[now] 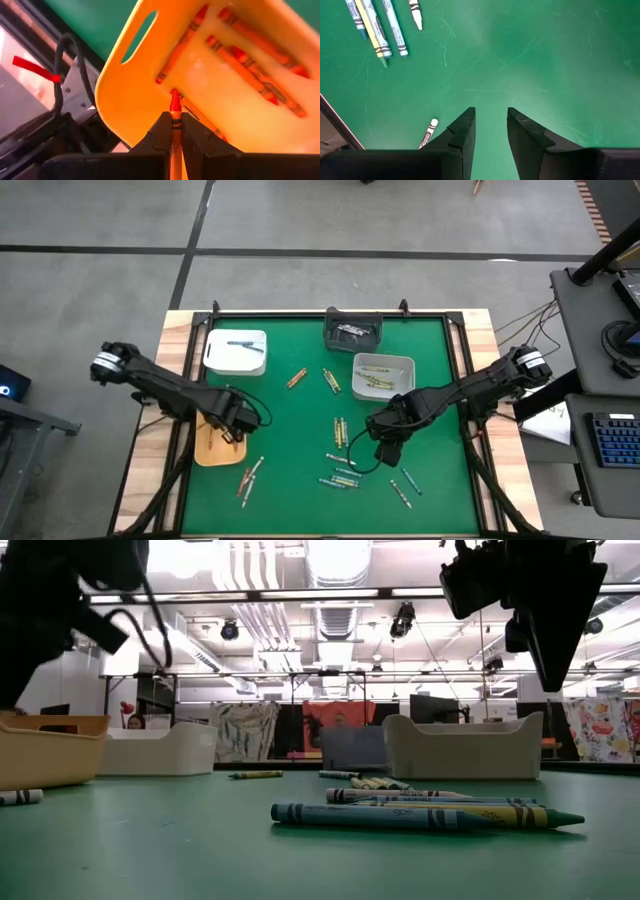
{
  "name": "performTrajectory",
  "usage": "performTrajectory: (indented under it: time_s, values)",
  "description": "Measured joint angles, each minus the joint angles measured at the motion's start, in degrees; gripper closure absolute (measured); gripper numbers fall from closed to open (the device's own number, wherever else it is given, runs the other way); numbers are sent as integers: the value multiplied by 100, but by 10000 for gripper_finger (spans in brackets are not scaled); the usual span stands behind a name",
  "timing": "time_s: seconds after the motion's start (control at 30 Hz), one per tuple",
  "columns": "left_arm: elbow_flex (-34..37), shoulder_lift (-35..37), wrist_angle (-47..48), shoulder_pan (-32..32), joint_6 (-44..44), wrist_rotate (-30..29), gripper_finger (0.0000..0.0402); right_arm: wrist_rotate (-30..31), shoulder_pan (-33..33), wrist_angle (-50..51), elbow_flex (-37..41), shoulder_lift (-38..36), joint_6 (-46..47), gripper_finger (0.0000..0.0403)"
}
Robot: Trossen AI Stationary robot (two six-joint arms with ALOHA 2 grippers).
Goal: Sort crayons
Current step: Put the orange crayon into the orange bin
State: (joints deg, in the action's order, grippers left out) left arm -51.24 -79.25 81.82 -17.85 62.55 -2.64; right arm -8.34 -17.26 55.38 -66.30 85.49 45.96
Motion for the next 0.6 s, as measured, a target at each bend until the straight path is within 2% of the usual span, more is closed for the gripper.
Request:
performTrajectory:
  time_s: [0.23, 0.6]
  values:
    - [107, -510, -171, -2, 54, 35, 399, 3, 0, -38, 0, 0, -19, 306]
    - [114, -1078, -170, -2, 205, 33, 350, 103, 0, -44, 0, 0, -110, 304]
